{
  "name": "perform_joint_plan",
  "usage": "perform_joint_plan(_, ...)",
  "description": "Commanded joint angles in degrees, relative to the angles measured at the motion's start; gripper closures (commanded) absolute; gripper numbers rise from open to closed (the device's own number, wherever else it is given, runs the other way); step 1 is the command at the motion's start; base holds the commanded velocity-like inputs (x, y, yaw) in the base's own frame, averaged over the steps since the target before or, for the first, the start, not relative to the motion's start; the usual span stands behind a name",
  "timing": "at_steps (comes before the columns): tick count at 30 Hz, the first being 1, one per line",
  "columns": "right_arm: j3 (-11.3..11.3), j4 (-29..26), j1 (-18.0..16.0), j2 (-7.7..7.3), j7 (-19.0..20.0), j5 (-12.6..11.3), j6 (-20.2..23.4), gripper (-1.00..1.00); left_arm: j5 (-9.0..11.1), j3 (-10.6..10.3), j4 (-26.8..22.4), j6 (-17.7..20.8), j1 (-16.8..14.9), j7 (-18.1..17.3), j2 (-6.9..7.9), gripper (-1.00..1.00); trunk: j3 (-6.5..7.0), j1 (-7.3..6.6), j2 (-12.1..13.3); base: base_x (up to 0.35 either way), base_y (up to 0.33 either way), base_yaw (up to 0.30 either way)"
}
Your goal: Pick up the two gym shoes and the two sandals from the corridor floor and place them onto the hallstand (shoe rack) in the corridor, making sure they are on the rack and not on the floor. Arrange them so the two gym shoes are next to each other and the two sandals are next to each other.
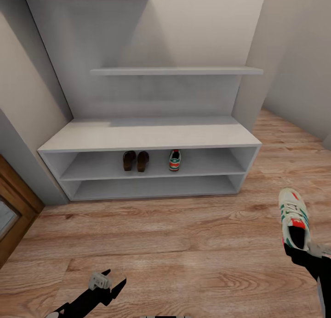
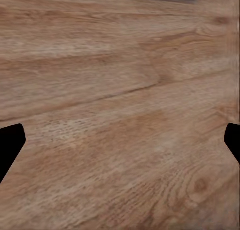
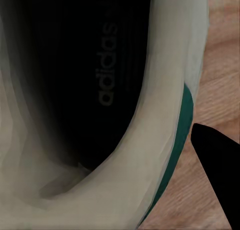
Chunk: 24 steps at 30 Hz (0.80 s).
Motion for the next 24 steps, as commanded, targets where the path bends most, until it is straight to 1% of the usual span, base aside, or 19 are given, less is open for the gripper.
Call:
perform_joint_plan(1,1.20,0.59,-0.07,0.70,0.39,0.78,0.20,1.00,0.19,0.31,0.04,-0.06,0.00,-1.01,0.10,-1.00,-0.04,-0.01,-0.02,0.000,0.000,0.000)
perform_joint_plan(2,4.11,1.92,-0.12,2.08,0.29,0.88,0.28,1.00,0.21,0.70,0.03,-0.03,0.04,-2.39,0.41,-1.00,-0.04,-0.01,-0.02,0.000,0.000,0.000)
perform_joint_plan(3,5.63,2.51,-0.16,2.82,0.17,0.91,0.32,1.00,0.21,0.91,0.03,0.00,0.06,-3.15,0.61,-1.00,-0.04,-0.01,-0.02,0.000,0.000,0.000)
perform_joint_plan(4,8.68,3.44,-0.28,4.34,-0.32,0.96,0.42,1.00,0.25,1.34,0.04,0.09,0.07,-4.76,0.97,-1.00,-0.04,-0.01,-0.02,0.000,0.000,0.000)
perform_joint_plan(7,13.16,4.24,-0.69,6.86,-1.92,1.00,1.06,1.00,0.33,2.16,0.09,0.17,0.09,-7.26,1.35,-1.00,-0.04,-0.01,-0.02,0.000,0.000,0.000)
perform_joint_plan(8,15.82,4.55,-1.24,8.63,-3.71,1.02,2.12,1.00,0.41,2.79,0.14,0.13,0.10,-8.76,1.47,-1.00,-0.04,-0.01,-0.02,0.000,0.000,0.000)
perform_joint_plan(11,19.25,4.81,-2.32,11.29,-6.99,1.03,4.59,1.00,0.45,3.56,0.25,0.08,0.10,-10.33,1.51,-1.00,-0.04,-0.01,-0.02,0.000,0.000,0.000)
perform_joint_plan(12,21.27,4.91,-3.11,12.97,-9.28,1.02,6.52,1.00,0.47,3.85,0.29,0.06,0.10,-10.94,1.48,-1.00,-0.04,-0.01,-0.02,0.000,0.000,0.000)
perform_joint_plan(13,22.24,4.94,-3.54,13.78,-10.36,1.01,7.49,1.00,0.46,3.98,0.31,0.05,0.11,-11.16,1.45,-1.00,-0.04,-0.01,-0.02,0.000,0.000,0.000)
perform_joint_plan(15,25.83,5.03,-5.42,16.62,-13.58,0.89,10.89,1.00,0.43,4.24,0.34,0.04,0.11,-11.66,1.31,-1.00,-0.04,-0.01,-0.02,0.000,0.000,0.000)
perform_joint_plan(16,27.47,5.03,-6.41,17.78,-14.48,0.82,12.22,1.00,0.42,4.29,0.35,0.03,0.11,-11.79,1.27,-1.00,-0.04,-0.01,-0.02,0.000,0.000,0.000)
perform_joint_plan(17,29.58,4.97,-8.12,19.17,-15.27,0.73,14.09,1.00,0.43,4.38,0.36,0.03,0.11,-11.90,1.26,-1.00,-0.04,-0.01,-0.02,0.000,0.000,0.000)
perform_joint_plan(18,30.46,4.95,-9.27,19.89,-15.57,0.65,15.31,1.00,0.42,4.41,0.36,0.03,0.11,-11.95,1.28,-1.00,-0.04,-0.01,-0.02,0.000,0.000,0.000)
perform_joint_plan(19,31.38,5.01,-11.72,20.16,-15.80,0.53,17.89,1.00,0.41,4.45,0.36,0.02,0.11,-11.99,1.29,-1.00,-0.04,-0.01,-0.02,0.000,0.000,0.000)
perform_joint_plan(21,31.81,5.15,-14.76,20.16,-15.89,-0.07,20.21,1.00,0.41,4.46,0.42,0.02,0.11,-12.02,1.30,-1.00,-0.04,-0.01,-0.02,0.000,0.000,0.000)
perform_joint_plan(22,31.88,5.19,-16.03,20.16,-15.92,-0.81,20.82,1.00,0.41,4.47,0.43,0.02,0.11,-12.02,1.32,-1.00,-0.04,-0.01,-0.02,0.000,0.000,0.000)
perform_joint_plan(23,32.00,5.06,-20.05,20.16,-16.01,-3.63,22.73,1.00,0.39,4.47,0.59,0.09,0.11,-11.98,1.42,-1.00,-0.04,-0.01,-0.02,0.000,0.000,0.000)
perform_joint_plan(24,32.00,5.00,-20.24,20.16,-16.01,-3.73,22.82,1.00,0.39,4.47,0.60,0.09,0.11,-11.98,1.43,-1.00,-0.04,-0.01,-0.02,0.000,0.000,0.000)
